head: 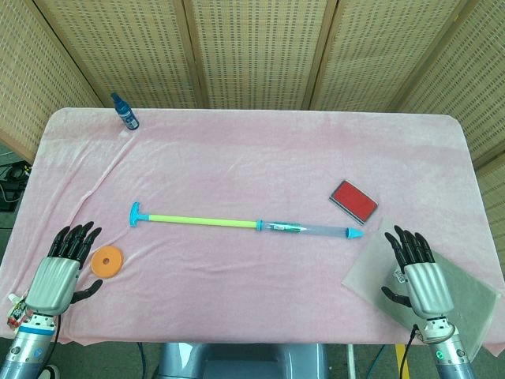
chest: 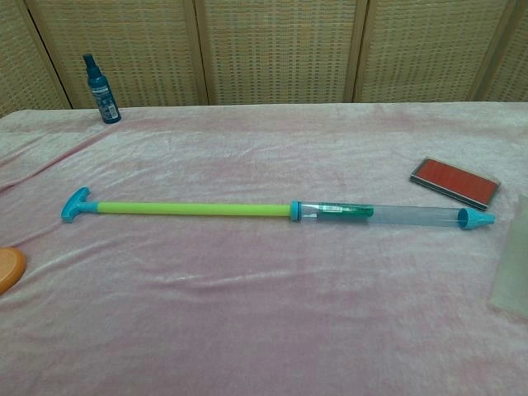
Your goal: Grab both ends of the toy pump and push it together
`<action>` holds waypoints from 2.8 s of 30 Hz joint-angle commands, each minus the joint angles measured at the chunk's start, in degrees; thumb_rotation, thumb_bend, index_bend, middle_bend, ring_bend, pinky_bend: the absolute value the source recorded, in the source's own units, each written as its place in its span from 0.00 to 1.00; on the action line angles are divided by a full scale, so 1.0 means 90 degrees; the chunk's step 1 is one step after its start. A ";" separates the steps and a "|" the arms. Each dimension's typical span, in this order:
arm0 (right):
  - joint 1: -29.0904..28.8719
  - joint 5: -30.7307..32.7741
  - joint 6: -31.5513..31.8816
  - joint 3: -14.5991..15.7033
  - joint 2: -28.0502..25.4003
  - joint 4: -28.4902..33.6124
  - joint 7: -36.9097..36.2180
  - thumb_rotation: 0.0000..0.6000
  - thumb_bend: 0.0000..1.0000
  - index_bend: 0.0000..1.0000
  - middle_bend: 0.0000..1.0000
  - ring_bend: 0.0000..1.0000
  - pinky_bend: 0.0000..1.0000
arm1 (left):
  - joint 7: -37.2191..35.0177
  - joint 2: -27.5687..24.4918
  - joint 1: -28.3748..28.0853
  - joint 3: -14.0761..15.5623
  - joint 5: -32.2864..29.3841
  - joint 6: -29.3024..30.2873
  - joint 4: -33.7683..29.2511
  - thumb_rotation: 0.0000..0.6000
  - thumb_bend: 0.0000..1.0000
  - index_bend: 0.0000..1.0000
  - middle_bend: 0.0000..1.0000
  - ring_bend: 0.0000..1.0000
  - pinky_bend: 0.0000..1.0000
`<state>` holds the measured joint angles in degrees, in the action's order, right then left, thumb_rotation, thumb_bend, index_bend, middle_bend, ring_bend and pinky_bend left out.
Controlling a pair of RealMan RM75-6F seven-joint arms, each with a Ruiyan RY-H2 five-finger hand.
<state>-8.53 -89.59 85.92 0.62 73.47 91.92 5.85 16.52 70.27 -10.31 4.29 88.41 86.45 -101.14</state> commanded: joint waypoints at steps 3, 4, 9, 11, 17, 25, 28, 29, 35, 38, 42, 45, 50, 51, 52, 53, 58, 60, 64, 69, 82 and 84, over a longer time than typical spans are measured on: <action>0.0014 -0.0007 -0.0018 -0.0023 0.0017 -0.0002 0.0034 1.00 0.20 0.00 0.00 0.00 0.00 | -0.0020 -0.0013 0.0016 -0.0027 0.0013 -0.0047 0.0005 1.00 0.19 0.00 0.00 0.00 0.00; 0.0015 -0.0008 -0.0032 -0.0024 0.0021 -0.0002 0.0038 1.00 0.20 0.00 0.00 0.00 0.00 | -0.0017 -0.0013 0.0020 -0.0038 0.0012 -0.0059 0.0008 1.00 0.19 0.00 0.00 0.00 0.00; 0.0036 -0.0033 -0.0046 -0.0048 0.0003 0.0023 0.0003 1.00 0.20 0.00 0.00 0.00 0.00 | -0.0020 -0.0021 0.0040 -0.0108 -0.0004 -0.0120 -0.0012 1.00 0.19 0.00 0.00 0.00 0.00; 0.0043 -0.0038 -0.0045 -0.0058 -0.0007 0.0030 -0.0015 1.00 0.20 0.00 0.00 0.00 0.00 | -0.0013 -0.0030 0.0045 -0.0133 -0.0002 -0.0126 -0.0027 1.00 0.19 0.00 0.00 0.00 0.00; 0.0062 -0.0008 -0.0054 -0.0104 -0.0048 0.0060 -0.0097 1.00 0.20 0.00 0.00 0.00 0.00 | -0.0039 -0.0040 0.0042 -0.0213 -0.0072 -0.0204 -0.0078 1.00 0.19 0.00 0.00 0.00 0.01; 0.0070 0.0085 -0.0173 -0.0134 -0.0088 0.0115 -0.0082 1.00 0.20 0.00 0.00 0.00 0.00 | 0.0535 0.0123 -0.0322 -0.0872 -0.0554 -0.0449 -0.0165 1.00 0.21 0.29 0.61 0.58 0.58; 0.0067 0.0078 -0.0206 -0.0136 -0.0091 0.0143 -0.0071 1.00 0.20 0.00 0.00 0.00 0.00 | 0.0927 0.0242 -0.0843 -0.1346 -0.1123 -0.1093 -0.0094 1.00 0.23 0.39 0.76 0.70 0.69; 0.0069 0.0077 -0.0208 -0.0137 -0.0094 0.0147 -0.0074 1.00 0.20 0.00 0.00 0.00 0.00 | 0.1007 0.0268 -0.0935 -0.1423 -0.1277 -0.1225 -0.0083 1.00 0.24 0.43 0.79 0.73 0.72; 0.0071 0.0078 -0.0226 -0.0157 -0.0109 0.0149 -0.0119 1.00 0.20 0.00 0.00 0.00 0.00 | 0.1464 0.0424 -0.1413 -0.1739 -0.2191 -0.1927 -0.0019 1.00 0.32 0.50 0.87 0.80 0.76; 0.0060 0.0094 -0.0278 -0.0163 -0.0105 0.0127 -0.0158 1.00 0.20 0.00 0.00 0.00 0.00 | 0.1946 0.0675 -0.1907 -0.1968 -0.2952 -0.2499 0.0262 1.00 0.34 0.49 0.88 0.80 0.76; 0.0048 0.0087 -0.0331 -0.0160 -0.0095 0.0097 -0.0184 1.00 0.20 0.00 0.00 0.00 0.00 | 0.2493 0.0876 -0.2343 -0.2113 -0.3888 -0.2845 0.0461 1.00 0.38 0.44 0.89 0.81 0.77; 0.0039 0.0097 -0.0371 -0.0166 -0.0072 0.0067 -0.0189 1.00 0.20 0.00 0.00 0.00 0.00 | 0.2833 0.1042 -0.2636 -0.2114 -0.4422 -0.2985 0.0673 1.00 0.38 0.42 0.89 0.81 0.77; 0.0028 0.0167 -0.0433 -0.0200 -0.0050 -0.0006 -0.0202 1.00 0.20 0.00 0.00 0.00 0.00 | 0.3224 0.1406 -0.3062 -0.2054 -0.5101 -0.3141 0.1158 1.00 0.38 0.41 0.89 0.81 0.77; 0.0025 0.0173 -0.0439 -0.0208 -0.0044 -0.0024 -0.0198 1.00 0.20 0.00 0.00 0.00 0.00 | 0.3273 0.1484 -0.3132 -0.2049 -0.5212 -0.3148 0.1257 1.00 0.38 0.41 0.89 0.81 0.77; 0.0022 0.0183 -0.0444 -0.0217 -0.0036 -0.0047 -0.0186 1.00 0.20 0.00 0.00 0.00 0.00 | 0.3321 0.1557 -0.3196 -0.2034 -0.5313 -0.3160 0.1348 1.00 0.38 0.41 0.89 0.81 0.77; 0.0020 0.0197 -0.0453 -0.0226 -0.0022 -0.0074 -0.0183 1.00 0.20 0.00 0.00 0.00 0.00 | 0.3384 0.1652 -0.3279 -0.2006 -0.5420 -0.3176 0.1468 1.00 0.38 0.41 0.89 0.81 0.77; 0.0005 0.0269 -0.0513 -0.0260 0.0040 -0.0183 -0.0178 1.00 0.20 0.00 0.00 0.00 0.00 | 0.3466 0.2057 -0.3544 -0.1910 -0.5665 -0.3234 0.1924 1.00 0.38 0.43 0.89 0.81 0.77; 0.0005 0.0288 -0.0518 -0.0272 0.0048 -0.0198 -0.0181 1.00 0.20 0.00 0.00 0.00 0.00 | 0.3466 0.2130 -0.3594 -0.1892 -0.5708 -0.3247 0.2003 1.00 0.38 0.43 0.89 0.81 0.77; 0.0006 0.0325 -0.0525 -0.0297 0.0056 -0.0225 -0.0200 1.00 0.20 0.00 0.00 0.00 0.00 | 0.3455 0.2260 -0.3687 -0.1847 -0.5751 -0.3264 0.2168 1.00 0.38 0.45 0.89 0.81 0.77; 0.0010 0.0371 -0.0522 -0.0331 0.0067 -0.0271 -0.0231 1.00 0.20 0.00 0.00 0.00 0.00 | 0.3421 0.2383 -0.3785 -0.1828 -0.5822 -0.3320 0.2405 1.00 0.38 0.42 0.89 0.81 0.77; 0.0018 0.0436 -0.0523 -0.0390 0.0054 -0.0312 -0.0353 1.00 0.20 0.00 0.00 0.00 0.00 | 0.3434 0.2622 -0.4014 -0.1687 -0.6055 -0.3544 0.2924 1.00 0.38 0.40 0.89 0.81 0.77; 0.0021 0.0441 -0.0513 -0.0401 0.0055 -0.0321 -0.0371 1.00 0.20 0.00 0.00 0.00 0.00 | 0.3433 0.2670 -0.4036 -0.1655 -0.6071 -0.3558 0.2980 1.00 0.38 0.40 0.89 0.81 0.77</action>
<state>-8.35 -85.63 81.29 -2.98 73.97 89.04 2.51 47.41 94.18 -46.55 -10.71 33.84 54.50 -74.45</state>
